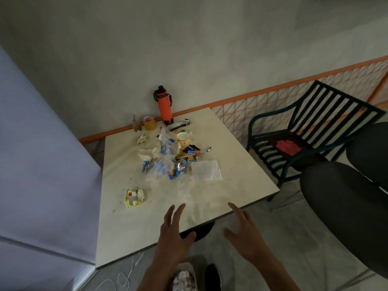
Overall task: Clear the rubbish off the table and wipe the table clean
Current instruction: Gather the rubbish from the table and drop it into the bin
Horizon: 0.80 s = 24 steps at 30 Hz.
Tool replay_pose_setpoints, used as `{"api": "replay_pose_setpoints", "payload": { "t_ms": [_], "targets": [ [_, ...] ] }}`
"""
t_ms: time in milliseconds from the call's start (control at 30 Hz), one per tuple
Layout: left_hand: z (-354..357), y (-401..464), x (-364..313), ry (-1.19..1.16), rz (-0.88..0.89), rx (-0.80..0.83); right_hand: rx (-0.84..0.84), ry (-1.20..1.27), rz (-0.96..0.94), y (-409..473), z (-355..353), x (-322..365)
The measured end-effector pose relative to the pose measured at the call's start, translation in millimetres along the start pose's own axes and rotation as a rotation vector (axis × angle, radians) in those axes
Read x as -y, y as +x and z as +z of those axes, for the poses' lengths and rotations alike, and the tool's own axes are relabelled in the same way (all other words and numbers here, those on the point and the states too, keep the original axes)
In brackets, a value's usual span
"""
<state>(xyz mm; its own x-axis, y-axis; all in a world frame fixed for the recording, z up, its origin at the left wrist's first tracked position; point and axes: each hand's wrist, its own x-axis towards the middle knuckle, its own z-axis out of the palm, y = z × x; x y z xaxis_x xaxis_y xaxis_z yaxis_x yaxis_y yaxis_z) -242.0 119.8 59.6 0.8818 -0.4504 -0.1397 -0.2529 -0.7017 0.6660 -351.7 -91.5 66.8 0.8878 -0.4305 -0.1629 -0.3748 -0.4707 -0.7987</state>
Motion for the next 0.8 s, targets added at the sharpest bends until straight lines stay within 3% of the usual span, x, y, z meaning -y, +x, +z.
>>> {"api": "replay_pose_setpoints", "payload": {
  "t_ms": [200, 433, 800],
  "targets": [
    [15, 82, -15, 0.024, -0.007, 0.017, 0.022, -0.088, 0.018, 79, -21, 0],
    [16, 175, -19, 0.204, -0.027, 0.074, 0.011, -0.116, 0.034, 167, -34, 9],
    [31, 247, -8, 0.508, -0.118, 0.255, 0.175, -0.146, 0.002, 261, -25, 18]
  ]
}}
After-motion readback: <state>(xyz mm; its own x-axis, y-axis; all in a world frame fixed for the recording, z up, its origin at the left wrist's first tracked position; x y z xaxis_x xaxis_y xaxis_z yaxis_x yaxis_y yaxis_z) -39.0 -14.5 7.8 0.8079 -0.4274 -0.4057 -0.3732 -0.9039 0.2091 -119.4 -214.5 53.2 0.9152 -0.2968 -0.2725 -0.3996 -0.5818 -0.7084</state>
